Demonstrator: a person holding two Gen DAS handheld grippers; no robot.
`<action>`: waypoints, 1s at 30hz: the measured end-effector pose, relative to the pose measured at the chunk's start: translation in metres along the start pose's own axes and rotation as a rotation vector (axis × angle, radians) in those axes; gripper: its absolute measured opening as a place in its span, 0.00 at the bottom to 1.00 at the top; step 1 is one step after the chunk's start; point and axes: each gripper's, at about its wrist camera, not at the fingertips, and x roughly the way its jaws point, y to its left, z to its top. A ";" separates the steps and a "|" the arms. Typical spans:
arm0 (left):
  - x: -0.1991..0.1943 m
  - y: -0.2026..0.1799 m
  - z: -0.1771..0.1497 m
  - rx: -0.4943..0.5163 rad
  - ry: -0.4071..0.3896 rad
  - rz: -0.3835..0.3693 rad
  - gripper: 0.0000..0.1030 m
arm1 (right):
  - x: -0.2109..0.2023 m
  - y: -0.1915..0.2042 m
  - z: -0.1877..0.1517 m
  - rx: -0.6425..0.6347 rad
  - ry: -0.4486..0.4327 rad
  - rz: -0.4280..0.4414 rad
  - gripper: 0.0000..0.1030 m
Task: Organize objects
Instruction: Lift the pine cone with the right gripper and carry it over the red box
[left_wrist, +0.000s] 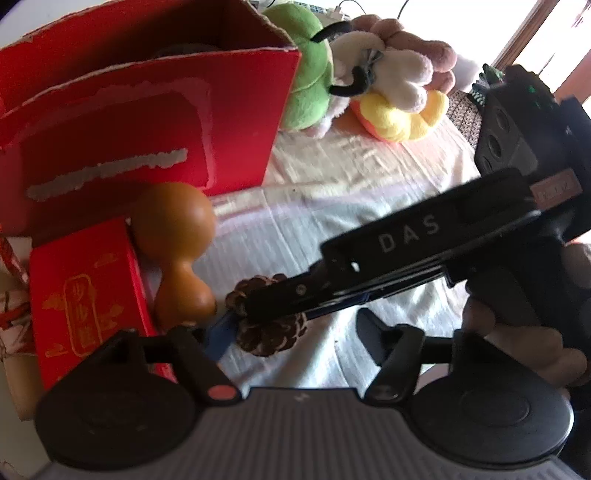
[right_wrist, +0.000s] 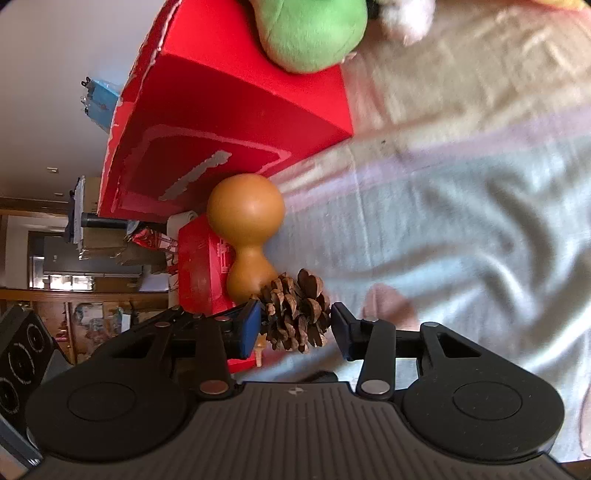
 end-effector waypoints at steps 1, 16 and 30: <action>0.000 0.000 0.001 0.001 -0.001 -0.005 0.56 | -0.002 0.000 -0.001 -0.001 -0.009 -0.009 0.43; -0.053 -0.047 0.051 0.138 -0.220 -0.118 0.51 | -0.102 0.033 -0.001 -0.116 -0.269 -0.048 0.42; -0.096 0.056 0.118 0.021 -0.390 -0.234 0.51 | -0.084 0.142 0.086 -0.404 -0.339 -0.190 0.42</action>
